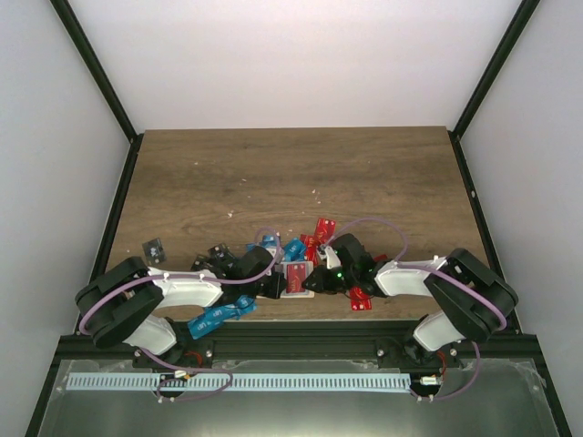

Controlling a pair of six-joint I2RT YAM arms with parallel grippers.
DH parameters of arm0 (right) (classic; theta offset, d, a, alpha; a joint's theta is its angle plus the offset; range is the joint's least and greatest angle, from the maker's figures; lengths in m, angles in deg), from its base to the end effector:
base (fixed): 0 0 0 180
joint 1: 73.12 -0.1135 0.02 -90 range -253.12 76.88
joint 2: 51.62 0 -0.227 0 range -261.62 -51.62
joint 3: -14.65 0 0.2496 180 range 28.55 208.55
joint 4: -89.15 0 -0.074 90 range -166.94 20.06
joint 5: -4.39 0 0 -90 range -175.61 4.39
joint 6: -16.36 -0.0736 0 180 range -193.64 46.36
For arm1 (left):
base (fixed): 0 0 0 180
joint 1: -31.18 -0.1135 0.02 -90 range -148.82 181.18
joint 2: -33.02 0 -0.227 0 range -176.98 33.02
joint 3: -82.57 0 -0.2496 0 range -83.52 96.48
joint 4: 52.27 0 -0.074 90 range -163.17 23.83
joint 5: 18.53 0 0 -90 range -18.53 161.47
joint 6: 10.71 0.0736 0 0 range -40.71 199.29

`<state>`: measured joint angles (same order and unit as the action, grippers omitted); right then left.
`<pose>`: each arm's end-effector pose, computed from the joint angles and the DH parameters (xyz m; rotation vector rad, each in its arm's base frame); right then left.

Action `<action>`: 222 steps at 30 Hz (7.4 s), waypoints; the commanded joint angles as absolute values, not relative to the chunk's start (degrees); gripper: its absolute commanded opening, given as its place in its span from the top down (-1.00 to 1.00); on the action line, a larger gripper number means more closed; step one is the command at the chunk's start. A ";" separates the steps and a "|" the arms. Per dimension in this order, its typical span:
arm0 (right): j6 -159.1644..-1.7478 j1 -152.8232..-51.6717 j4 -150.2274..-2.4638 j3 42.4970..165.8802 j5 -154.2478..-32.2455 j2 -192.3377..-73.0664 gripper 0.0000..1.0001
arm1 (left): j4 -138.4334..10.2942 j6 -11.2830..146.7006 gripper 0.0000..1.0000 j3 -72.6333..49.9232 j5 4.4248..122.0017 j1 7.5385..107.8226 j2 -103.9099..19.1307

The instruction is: Put the credit cards into the card holder

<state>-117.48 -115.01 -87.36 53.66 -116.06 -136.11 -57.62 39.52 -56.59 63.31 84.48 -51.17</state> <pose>0.1712 0.2037 0.0578 -0.2292 2.7064 1.2269 0.1562 -0.2271 0.0577 0.3783 2.5915 -0.8446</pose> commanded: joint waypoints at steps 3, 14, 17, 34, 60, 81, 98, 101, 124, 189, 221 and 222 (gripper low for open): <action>-116.83 -115.40 -83.41 55.68 -114.28 -134.17 0.64 | -58.07 39.98 0.92 -57.03 63.73 85.12 -52.68; -116.25 -115.57 -82.51 57.88 -117.41 -132.08 0.64 | -58.54 40.00 0.92 -56.63 64.26 85.20 -52.65; -116.32 -115.66 -83.34 58.17 -118.31 -132.72 0.64 | -58.62 39.92 0.92 -56.68 64.34 85.28 -52.50; -115.74 -120.40 -80.40 68.57 -116.59 -141.00 0.53 | -75.47 36.82 0.92 -56.37 73.14 85.28 -33.87; -112.43 -123.66 -62.14 71.73 -96.32 -131.34 -0.13 | -77.55 35.06 0.75 -62.37 70.28 86.50 -15.00; -131.23 -113.24 -38.15 60.11 -72.70 -106.84 -0.64 | -61.09 50.72 -0.12 -36.07 61.22 91.83 -58.65; -129.62 -106.79 -38.11 70.63 -81.29 -131.26 -0.97 | -57.60 52.45 -0.24 -44.22 63.80 87.39 -54.25; -129.19 -106.32 -39.68 70.24 -82.64 -134.15 -0.93 | -56.80 52.52 -0.24 -45.93 63.19 87.04 -53.05; -115.77 -104.49 -40.92 70.39 -87.93 -146.14 0.07 | -48.20 49.79 -0.20 -51.26 54.85 87.08 -52.38; -134.01 -110.30 -35.61 67.96 -69.68 -137.07 0.04 | -42.87 45.16 -0.03 -52.75 57.68 88.96 -51.87; -138.94 -121.19 -30.43 56.09 -94.54 -127.31 0.12 | -39.33 45.28 -0.03 -51.80 53.86 88.96 -55.97; -138.94 -121.20 -30.71 56.29 -94.56 -127.11 0.12 | -39.28 45.21 -0.03 -51.81 53.81 88.94 -56.01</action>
